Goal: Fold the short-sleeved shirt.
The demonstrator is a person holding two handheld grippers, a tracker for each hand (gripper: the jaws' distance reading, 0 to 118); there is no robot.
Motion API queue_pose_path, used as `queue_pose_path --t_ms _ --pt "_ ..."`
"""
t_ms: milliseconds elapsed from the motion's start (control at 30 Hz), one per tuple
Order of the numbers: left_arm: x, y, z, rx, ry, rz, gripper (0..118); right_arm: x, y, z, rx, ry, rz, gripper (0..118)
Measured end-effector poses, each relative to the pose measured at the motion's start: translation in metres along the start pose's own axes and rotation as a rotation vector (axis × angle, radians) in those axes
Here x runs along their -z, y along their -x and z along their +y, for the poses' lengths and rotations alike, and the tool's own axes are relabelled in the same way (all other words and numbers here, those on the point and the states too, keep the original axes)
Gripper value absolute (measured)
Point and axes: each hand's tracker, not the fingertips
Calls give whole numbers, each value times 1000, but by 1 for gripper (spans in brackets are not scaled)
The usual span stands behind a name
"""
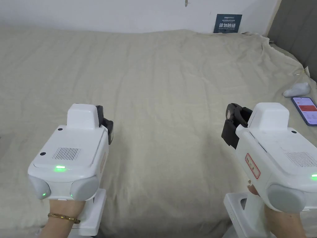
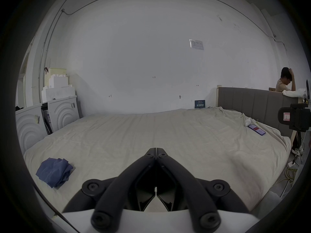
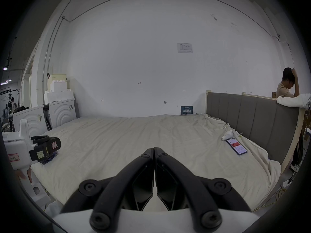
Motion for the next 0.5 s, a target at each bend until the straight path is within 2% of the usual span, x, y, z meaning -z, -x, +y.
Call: queue_pose_path --t_ms 500 --pt "-1 -4 -1 4 0 -9 0 0 0 -2 0 6 3 0"
